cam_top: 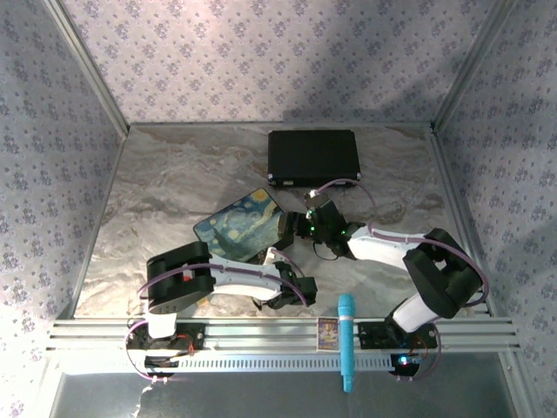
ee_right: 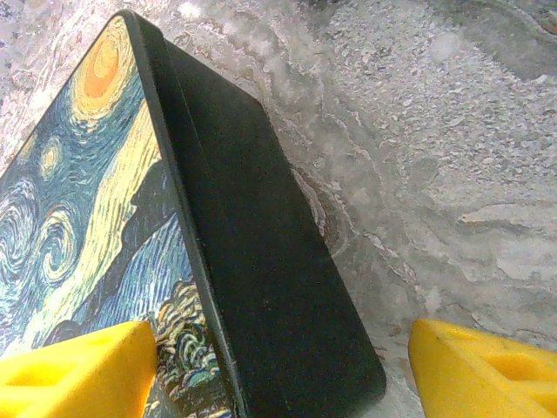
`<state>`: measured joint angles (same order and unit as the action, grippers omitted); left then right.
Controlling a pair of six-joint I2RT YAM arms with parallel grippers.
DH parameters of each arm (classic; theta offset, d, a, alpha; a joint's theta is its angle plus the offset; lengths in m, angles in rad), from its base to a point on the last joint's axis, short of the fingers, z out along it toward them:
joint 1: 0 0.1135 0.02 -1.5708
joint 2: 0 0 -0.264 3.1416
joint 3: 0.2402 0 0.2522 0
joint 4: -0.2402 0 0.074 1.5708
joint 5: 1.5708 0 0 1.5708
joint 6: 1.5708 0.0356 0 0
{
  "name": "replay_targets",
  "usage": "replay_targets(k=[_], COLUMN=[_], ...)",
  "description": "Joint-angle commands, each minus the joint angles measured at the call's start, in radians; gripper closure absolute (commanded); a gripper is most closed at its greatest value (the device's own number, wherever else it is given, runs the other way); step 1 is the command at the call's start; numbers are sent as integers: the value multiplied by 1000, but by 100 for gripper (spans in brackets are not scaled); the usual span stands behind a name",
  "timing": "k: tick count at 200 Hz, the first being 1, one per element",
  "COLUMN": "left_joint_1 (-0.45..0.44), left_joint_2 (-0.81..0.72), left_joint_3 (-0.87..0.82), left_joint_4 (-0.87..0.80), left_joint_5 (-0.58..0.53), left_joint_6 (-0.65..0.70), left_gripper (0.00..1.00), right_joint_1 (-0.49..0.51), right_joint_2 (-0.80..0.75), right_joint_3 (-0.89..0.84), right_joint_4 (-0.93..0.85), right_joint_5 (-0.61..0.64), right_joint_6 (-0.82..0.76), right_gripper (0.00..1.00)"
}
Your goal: Unlock the padlock with the key
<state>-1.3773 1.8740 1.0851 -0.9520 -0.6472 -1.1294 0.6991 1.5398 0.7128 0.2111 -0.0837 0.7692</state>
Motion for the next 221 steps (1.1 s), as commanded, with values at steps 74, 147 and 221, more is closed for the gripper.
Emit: replay_targets(k=[74,147,221], left_joint_1=[-17,-27,-5], left_joint_2=[-7,-91,-499], left_joint_3=[35,40,-35], left_joint_4=[-85,-47,64], left_joint_5=[-18,3,-48], left_joint_6=[-121,-74,37], left_gripper=[81,57,2], right_joint_1=[7,4,-14], right_joint_2=[85,72,-23], right_joint_3=[-28,-32,169], right_joint_4=[-281,-273,-464], right_joint_5=[28,26,69], right_joint_6=[-54,-58,-195], right_gripper=[22,22,3])
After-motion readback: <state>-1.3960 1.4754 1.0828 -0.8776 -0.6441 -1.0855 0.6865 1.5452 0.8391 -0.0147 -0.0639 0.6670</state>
